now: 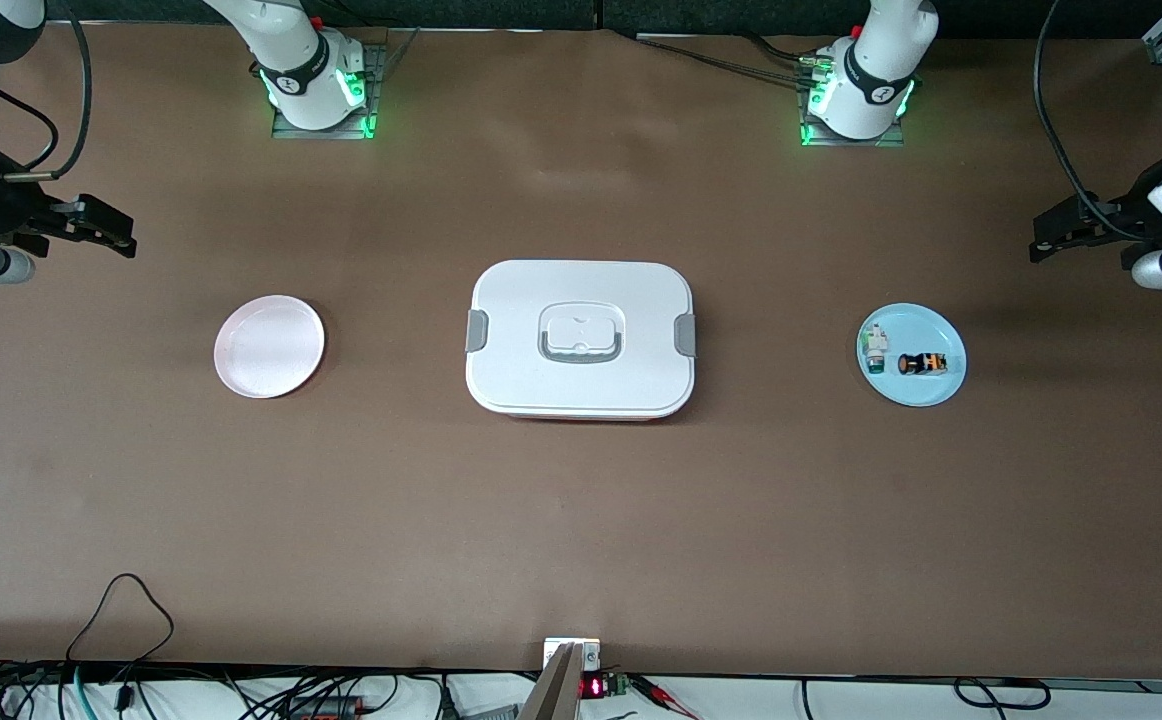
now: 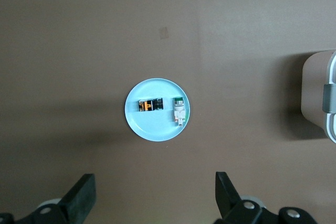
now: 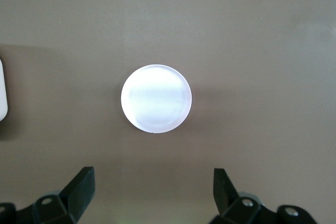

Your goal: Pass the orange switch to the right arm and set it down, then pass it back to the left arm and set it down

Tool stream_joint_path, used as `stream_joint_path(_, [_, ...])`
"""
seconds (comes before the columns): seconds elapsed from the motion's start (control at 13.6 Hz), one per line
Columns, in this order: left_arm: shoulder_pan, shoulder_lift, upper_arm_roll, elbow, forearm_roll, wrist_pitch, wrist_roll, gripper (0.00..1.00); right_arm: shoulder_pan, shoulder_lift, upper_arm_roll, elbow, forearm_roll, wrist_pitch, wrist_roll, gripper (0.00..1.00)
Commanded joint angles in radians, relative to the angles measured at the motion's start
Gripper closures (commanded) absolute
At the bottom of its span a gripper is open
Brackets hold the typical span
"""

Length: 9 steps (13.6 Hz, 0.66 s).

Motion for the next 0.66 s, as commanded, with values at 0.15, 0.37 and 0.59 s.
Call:
stream_joint_path(0.15, [0.004,-0.006,0.000,-0.003,0.019,-0.019,0.025,0.00,0.001,0.007,0.001,0.020,-0.001,-0.017,0.011,0.00])
stream_joint_path(0.37, [0.005,-0.002,0.003,-0.002,0.019,-0.030,0.025,0.00,0.002,0.007,0.001,0.020,-0.001,-0.019,0.011,0.00])
stream_joint_path(0.59, [0.004,0.001,0.004,-0.003,0.020,-0.065,0.036,0.00,-0.001,0.007,0.001,0.019,0.000,-0.021,0.013,0.00])
